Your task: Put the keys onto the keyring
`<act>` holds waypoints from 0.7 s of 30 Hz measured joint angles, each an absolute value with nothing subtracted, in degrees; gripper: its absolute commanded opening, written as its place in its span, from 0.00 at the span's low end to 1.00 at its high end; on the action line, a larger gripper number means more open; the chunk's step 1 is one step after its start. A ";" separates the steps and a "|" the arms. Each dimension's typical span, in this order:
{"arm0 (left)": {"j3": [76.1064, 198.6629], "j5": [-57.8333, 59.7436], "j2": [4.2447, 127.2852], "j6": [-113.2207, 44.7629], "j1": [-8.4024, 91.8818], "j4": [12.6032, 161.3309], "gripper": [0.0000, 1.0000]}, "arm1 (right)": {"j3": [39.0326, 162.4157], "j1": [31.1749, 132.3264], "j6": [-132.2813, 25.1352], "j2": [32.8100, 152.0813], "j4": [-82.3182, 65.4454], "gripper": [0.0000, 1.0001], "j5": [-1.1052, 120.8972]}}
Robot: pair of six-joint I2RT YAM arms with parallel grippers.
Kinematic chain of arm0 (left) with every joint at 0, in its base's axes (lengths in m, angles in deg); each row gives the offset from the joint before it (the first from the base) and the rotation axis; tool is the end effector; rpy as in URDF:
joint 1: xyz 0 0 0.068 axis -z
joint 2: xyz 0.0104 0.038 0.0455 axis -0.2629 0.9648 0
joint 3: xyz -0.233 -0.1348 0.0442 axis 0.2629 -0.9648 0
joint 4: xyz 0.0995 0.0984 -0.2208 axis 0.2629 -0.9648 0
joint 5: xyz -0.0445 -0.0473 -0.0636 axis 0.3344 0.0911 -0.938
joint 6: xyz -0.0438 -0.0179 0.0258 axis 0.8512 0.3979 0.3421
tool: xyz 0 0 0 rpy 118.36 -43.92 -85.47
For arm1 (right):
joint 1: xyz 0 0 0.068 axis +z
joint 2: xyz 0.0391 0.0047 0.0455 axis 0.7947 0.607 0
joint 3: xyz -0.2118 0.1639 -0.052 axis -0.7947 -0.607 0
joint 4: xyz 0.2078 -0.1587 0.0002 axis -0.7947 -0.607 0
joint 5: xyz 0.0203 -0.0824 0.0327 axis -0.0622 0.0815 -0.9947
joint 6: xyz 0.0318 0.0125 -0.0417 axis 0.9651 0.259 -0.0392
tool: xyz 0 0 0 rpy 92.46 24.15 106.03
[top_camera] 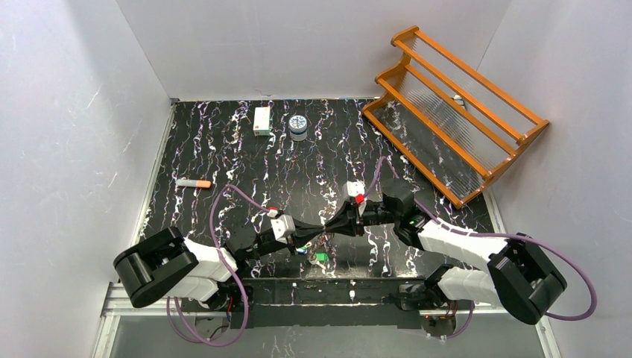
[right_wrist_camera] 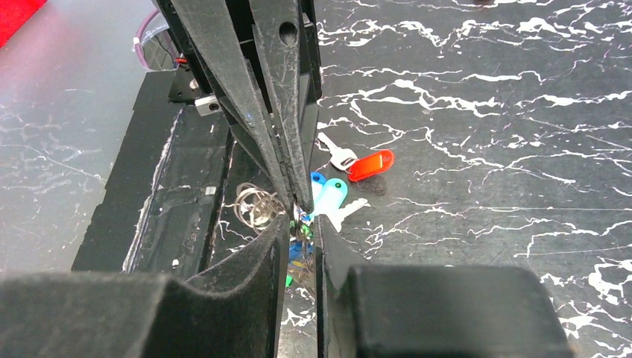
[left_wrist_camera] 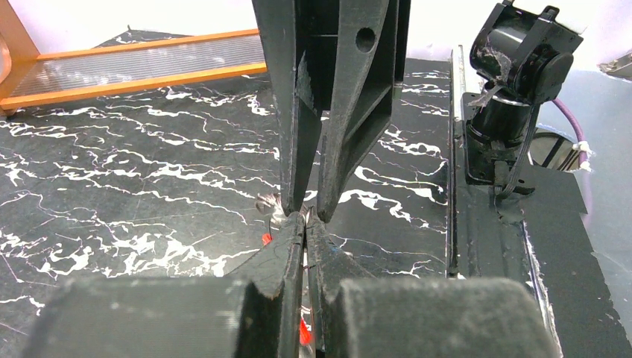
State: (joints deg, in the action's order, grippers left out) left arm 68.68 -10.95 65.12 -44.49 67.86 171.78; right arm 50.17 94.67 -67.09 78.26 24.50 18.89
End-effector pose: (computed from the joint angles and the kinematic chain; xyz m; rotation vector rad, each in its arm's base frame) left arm 0.1052 -0.1580 0.1843 0.8705 1.0812 -1.0219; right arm 0.1568 0.1774 0.2216 -1.3000 1.2854 1.1743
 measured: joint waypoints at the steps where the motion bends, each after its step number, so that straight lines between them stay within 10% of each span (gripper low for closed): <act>1: 68.68 -10.95 65.12 -44.51 67.86 171.65 0.00 | 50.17 94.67 -67.11 78.72 24.50 0.21 18.72; 6: 68.68 -10.92 65.12 -44.51 67.84 171.43 0.00 | 50.48 94.67 -67.70 79.79 23.91 0.01 17.93; 21: 68.68 -7.41 62.76 -47.15 67.86 171.95 0.29 | 60.16 94.75 -76.88 79.55 1.20 0.01 23.22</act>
